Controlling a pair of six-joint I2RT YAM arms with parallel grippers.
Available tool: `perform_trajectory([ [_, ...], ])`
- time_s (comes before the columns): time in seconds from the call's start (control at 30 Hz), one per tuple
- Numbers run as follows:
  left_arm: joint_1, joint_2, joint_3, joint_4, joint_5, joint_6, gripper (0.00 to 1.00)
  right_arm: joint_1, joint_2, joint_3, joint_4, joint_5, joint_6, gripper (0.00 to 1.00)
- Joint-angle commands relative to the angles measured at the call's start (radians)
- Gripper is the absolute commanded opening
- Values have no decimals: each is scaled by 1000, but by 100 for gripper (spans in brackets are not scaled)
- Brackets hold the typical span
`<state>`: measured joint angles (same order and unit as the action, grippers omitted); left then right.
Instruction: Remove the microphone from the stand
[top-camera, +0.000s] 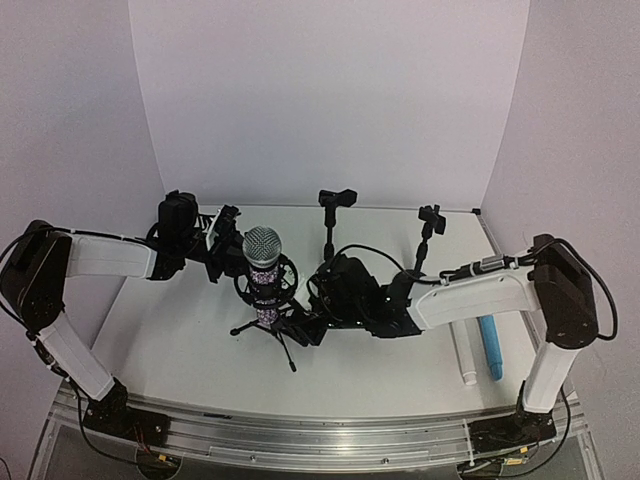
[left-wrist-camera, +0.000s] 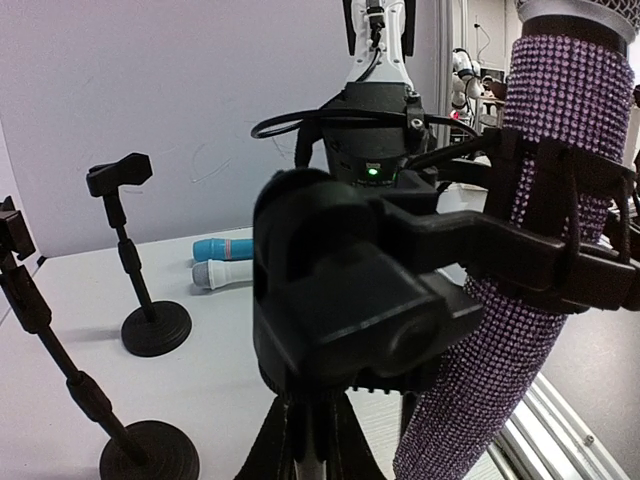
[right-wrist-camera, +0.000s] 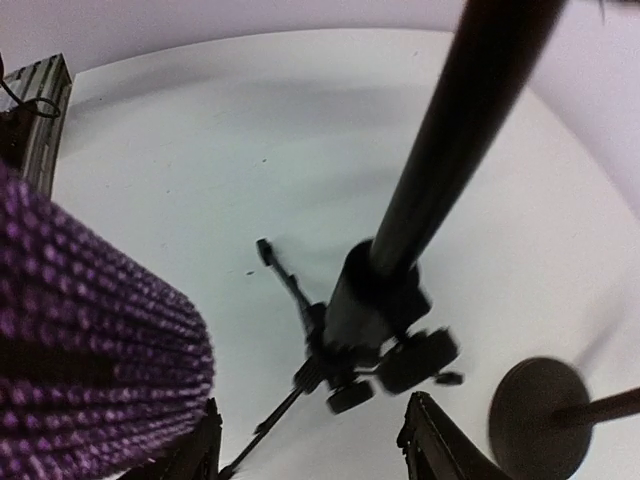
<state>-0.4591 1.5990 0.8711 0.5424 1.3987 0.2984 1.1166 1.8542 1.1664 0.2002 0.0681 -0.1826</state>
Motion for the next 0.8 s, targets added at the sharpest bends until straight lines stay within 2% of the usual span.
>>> perform_trajectory([
  [0.0,-30,28,-6,-33,-46,51,0,-32,-126,-50,-38,-90,364,70],
  [0.1,-31,25,-10,-37,-34,63,0,-133,-157,-84,-38,-256,632,86],
  [0.13,-30,24,-12,-44,-31,73,0,-163,-155,-84,-39,-306,706,87],
  [0.3,-32,33,30,-131,-73,115,0,-246,-77,-24,-43,-520,952,74],
  [0.4,-32,31,33,-125,-107,114,0,-272,-15,23,-37,-628,1063,66],
  [0.67,-32,3,-5,-64,-22,91,0,-274,50,81,140,-774,1213,64],
  [0.77,-32,9,2,-76,5,103,0,-274,78,55,298,-801,1324,59],
])
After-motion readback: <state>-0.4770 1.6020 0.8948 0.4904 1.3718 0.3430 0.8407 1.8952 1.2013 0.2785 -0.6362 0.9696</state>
